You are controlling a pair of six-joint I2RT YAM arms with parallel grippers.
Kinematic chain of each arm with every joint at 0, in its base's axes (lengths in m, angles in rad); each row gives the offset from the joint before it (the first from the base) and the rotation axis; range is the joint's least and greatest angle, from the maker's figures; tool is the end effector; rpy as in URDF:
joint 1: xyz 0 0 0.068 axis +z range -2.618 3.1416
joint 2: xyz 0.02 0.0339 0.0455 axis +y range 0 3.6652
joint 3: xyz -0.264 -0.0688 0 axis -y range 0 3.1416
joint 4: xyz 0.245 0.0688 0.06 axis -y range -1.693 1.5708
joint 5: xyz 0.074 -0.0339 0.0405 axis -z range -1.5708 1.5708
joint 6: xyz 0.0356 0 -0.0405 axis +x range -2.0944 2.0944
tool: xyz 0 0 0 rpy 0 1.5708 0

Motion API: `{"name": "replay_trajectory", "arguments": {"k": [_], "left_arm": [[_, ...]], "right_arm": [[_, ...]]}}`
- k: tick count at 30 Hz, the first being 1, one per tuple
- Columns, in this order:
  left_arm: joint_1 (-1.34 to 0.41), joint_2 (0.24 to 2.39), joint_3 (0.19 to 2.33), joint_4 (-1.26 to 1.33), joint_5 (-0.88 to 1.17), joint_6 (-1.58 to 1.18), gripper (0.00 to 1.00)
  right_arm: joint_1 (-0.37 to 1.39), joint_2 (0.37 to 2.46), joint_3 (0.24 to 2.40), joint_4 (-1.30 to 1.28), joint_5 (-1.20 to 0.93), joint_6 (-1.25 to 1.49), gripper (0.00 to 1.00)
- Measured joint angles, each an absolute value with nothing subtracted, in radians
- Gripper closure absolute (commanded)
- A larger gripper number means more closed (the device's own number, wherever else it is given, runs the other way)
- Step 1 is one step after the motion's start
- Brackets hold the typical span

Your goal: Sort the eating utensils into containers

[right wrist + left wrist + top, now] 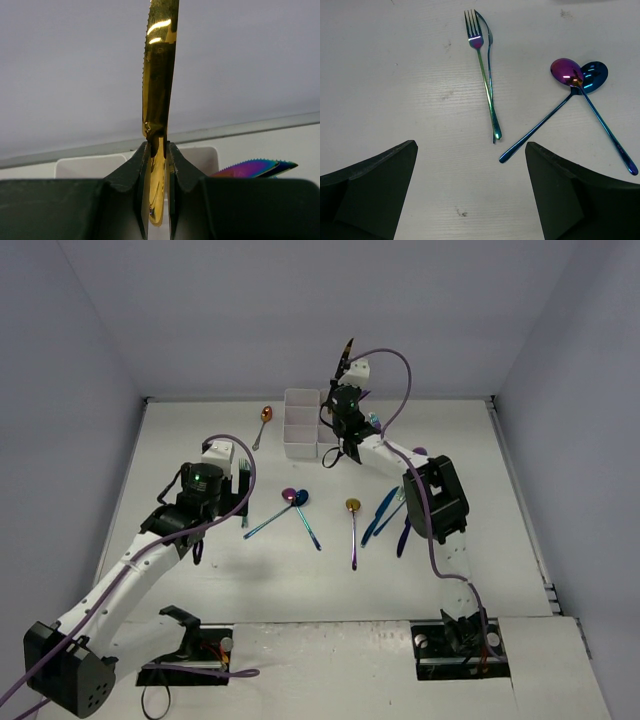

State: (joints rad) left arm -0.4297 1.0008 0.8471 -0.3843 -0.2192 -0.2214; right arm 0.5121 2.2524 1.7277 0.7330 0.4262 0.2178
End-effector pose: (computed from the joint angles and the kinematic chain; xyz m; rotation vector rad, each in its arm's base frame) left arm 0.2052 -0.0855 0.3018 0.0876 2.0969 -0.1620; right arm 0.4714 0.2481 0.2697 0.1575 1.3797 0.3194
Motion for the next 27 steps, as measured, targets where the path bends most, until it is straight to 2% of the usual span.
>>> {"name": "replay_trajectory", "arguments": {"k": [15,27], "left_arm": [[-0.430,1.009,0.840,-0.384,-0.218,-0.222,0.13],[-0.430,1.012,0.840,-0.384,-0.218,-0.222,0.13]], "right_arm": [[0.512,2.261,1.774,0.843,0.459,0.215,1.00],[0.512,2.383,1.827,0.891,0.496,0.201,1.00]]}}
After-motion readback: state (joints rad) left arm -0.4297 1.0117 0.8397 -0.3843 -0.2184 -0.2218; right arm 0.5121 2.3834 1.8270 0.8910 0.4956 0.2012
